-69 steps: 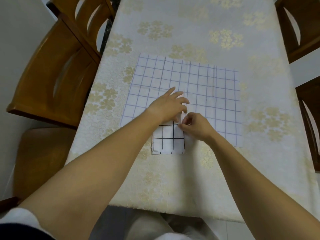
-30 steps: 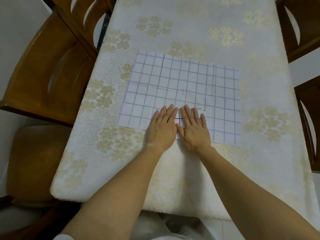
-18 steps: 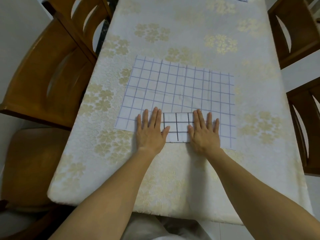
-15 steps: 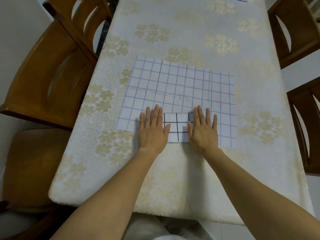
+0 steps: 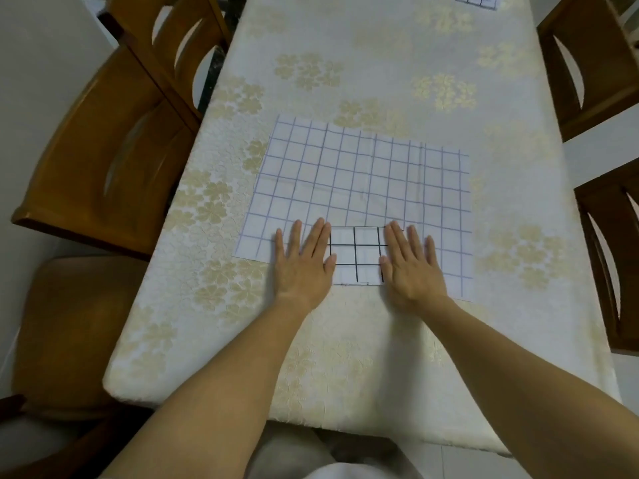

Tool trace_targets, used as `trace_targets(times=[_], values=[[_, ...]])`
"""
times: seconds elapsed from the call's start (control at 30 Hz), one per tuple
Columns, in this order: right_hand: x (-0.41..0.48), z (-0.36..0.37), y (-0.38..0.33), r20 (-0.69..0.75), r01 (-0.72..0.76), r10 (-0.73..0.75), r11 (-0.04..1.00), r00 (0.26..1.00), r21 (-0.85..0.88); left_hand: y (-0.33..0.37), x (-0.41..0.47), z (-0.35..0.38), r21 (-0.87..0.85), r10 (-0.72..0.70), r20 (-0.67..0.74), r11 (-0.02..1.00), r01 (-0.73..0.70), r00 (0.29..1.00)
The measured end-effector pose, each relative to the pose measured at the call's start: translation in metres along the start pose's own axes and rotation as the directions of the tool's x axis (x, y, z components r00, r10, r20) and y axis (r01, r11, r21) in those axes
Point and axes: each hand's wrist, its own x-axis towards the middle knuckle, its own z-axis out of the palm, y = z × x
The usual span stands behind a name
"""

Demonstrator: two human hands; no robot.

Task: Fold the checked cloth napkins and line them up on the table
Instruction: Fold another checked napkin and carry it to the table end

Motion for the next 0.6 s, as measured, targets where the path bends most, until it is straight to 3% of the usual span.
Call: trace_targets(times=[0.17,0.27,0.37,0.47,0.6], values=[[-0.001,-0.006,0.016,0.035,-0.025,0.028,0.997,0.999,-0.072,-0.022,-0.004,-0.001,0.019,-0.006,0.004,1.000,0.006,1.000],[0.003,-0.014,-0.008,-0.093,-0.094,0.091,0.995,0.992,-0.033,-0.022,-0.004,-0.007,-0.047,-0.051,-0.043,0.998,0.049,0.998],[0.014,-0.019,-0.054,-0.210,0.007,0.006,0.998,0.978,0.060,0.001,0.001,-0.018,-0.077,0.009,-0.135,0.997,-0.020,0.991],[0.022,-0.005,-0.080,-0.055,0.095,-0.090,0.992,0.994,0.088,0.027,0.003,-0.014,-0.022,0.123,-0.048,0.992,-0.124,0.991],[0.015,0.008,-0.060,-0.037,0.070,-0.067,0.992,0.997,0.103,0.016,0.002,-0.002,-0.063,0.062,0.001,0.996,-0.062,0.998]])
